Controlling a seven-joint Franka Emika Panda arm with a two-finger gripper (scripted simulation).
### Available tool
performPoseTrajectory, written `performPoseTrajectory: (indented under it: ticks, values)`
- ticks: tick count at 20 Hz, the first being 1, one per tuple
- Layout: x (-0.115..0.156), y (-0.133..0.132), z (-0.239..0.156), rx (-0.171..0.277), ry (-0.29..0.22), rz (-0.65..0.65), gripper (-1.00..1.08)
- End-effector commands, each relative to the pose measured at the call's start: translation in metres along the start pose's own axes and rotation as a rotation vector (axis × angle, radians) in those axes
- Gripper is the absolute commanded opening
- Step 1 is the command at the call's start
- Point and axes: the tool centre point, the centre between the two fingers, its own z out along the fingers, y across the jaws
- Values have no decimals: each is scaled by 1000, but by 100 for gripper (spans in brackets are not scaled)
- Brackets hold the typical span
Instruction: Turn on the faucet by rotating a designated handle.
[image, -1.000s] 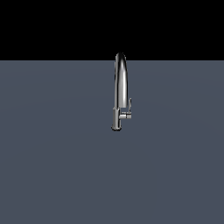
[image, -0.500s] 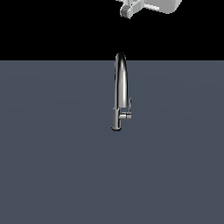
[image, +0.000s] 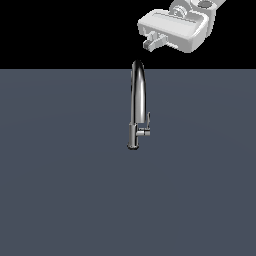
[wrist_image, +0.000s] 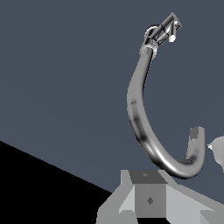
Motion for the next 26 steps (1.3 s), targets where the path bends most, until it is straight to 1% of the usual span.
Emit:
performPoseTrajectory:
  ticks: [1, 9, 14, 18, 22, 26]
  values:
    - [19, 1, 3, 42, -46, 43, -100]
    - [84, 11, 21, 190, -204, 198, -100]
    - [126, 21, 41, 291, -313, 306, -100]
    - [153, 30, 59, 364, -391, 384, -100]
    - [174, 37, 76, 423, -453, 447, -100]
    - [187, 42, 89, 464, -496, 491, -100]
